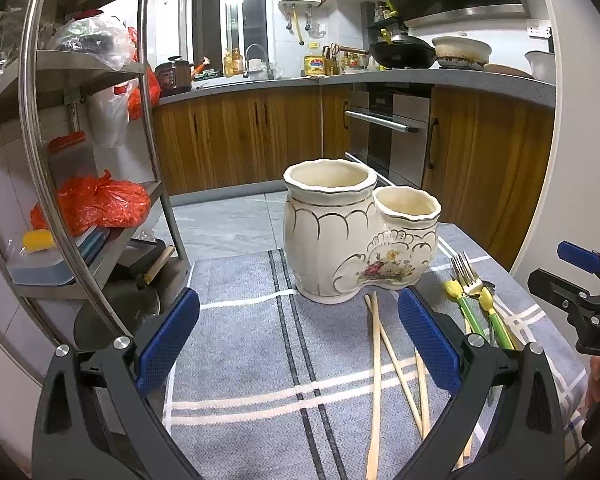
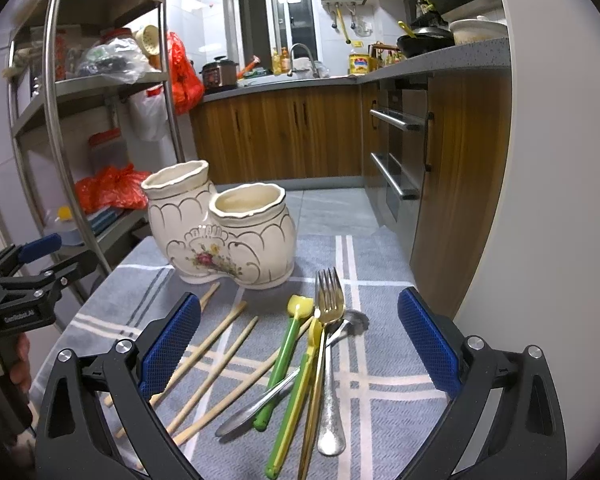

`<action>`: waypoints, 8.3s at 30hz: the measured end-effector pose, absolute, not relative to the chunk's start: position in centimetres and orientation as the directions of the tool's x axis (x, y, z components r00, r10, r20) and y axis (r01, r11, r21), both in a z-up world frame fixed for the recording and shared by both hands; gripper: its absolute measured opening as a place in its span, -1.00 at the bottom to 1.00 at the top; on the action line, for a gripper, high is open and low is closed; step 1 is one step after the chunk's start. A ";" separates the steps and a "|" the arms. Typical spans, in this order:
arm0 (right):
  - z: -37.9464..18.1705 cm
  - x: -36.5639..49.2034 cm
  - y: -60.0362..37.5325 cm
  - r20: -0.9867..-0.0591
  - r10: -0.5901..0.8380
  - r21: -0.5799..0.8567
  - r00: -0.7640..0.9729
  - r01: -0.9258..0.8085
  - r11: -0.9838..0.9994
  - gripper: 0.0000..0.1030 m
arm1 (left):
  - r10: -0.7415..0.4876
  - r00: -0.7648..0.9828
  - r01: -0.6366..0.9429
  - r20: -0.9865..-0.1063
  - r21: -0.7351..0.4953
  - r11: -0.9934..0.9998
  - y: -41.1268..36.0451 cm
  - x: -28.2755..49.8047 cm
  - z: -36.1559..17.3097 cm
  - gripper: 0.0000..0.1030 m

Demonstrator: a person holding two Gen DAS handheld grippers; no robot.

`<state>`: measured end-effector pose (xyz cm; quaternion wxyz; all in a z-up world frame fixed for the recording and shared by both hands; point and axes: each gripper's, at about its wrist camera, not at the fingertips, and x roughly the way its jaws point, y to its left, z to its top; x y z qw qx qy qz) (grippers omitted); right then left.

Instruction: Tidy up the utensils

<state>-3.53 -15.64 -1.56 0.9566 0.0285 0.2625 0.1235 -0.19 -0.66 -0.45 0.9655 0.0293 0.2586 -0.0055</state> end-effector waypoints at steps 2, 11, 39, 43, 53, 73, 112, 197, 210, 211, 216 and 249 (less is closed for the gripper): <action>-1.7 -3.5 -15.6 -0.498 0.251 0.119 0.830 -0.221 0.968 0.90 | 0.002 0.866 0.027 -0.501 0.052 0.998 -0.6 -0.2 -0.4 0.90; -2.2 -3.3 -16.0 -0.504 0.249 0.134 0.827 -0.210 0.968 0.90 | 0.001 0.863 0.032 -0.505 0.056 0.998 -0.5 -0.2 -0.5 0.90; -2.9 -3.0 -16.3 -0.519 0.243 0.126 0.819 -0.208 0.970 0.90 | -0.005 0.854 0.044 -0.521 0.062 0.997 -0.9 0.3 -1.3 0.90; -3.9 -2.4 -16.4 -0.548 0.226 0.105 0.806 -0.202 0.974 0.90 | -0.015 0.833 0.061 -0.552 0.065 0.996 -1.0 1.1 -2.2 0.89; -6.2 0.1 -16.0 -0.643 0.206 0.093 0.738 -0.192 0.977 0.49 | -0.057 0.746 0.131 -0.663 0.062 0.989 -1.5 2.7 -4.9 0.82; -7.4 3.0 -14.8 -0.724 0.233 0.121 0.649 -0.213 0.969 -0.75 | -0.149 0.574 0.296 -0.805 0.035 0.954 -4.4 5.0 -8.2 -0.75; 8.3 11.4 -12.5 -0.259 0.387 0.302 0.885 -0.306 0.903 -0.87 | -0.284 0.916 0.205 -0.285 -0.276 0.939 1.4 16.8 6.4 -0.88; -4.7 4.6 -18.5 -0.622 0.198 0.079 0.757 -0.192 0.978 0.90 | -0.065 0.696 0.131 -0.715 0.039 0.991 -4.1 4.5 -6.8 0.89; -7.7 8.6 -17.9 -0.730 0.311 0.199 0.608 -0.246 0.948 -0.11 | -0.083 0.638 0.171 -0.765 0.036 0.985 -5.5 5.1 -7.7 0.57; -7.8 8.8 -17.7 -0.735 0.320 0.202 0.598 -0.258 0.945 -0.19 | -0.077 0.637 0.172 -0.767 0.044 0.984 -5.6 5.1 -7.8 0.45; -7.7 9.8 -16.8 -0.744 0.350 0.217 0.570 -0.289 0.932 -0.35 | -0.111 0.608 0.199 -0.786 0.016 0.980 -6.1 5.1 -8.1 -0.01; -2.6 4.5 -16.9 -0.608 0.328 0.090 0.723 -0.348 0.933 -0.95 | -0.255 0.659 0.302 -0.707 -0.062 0.951 -2.5 3.6 -6.9 -0.92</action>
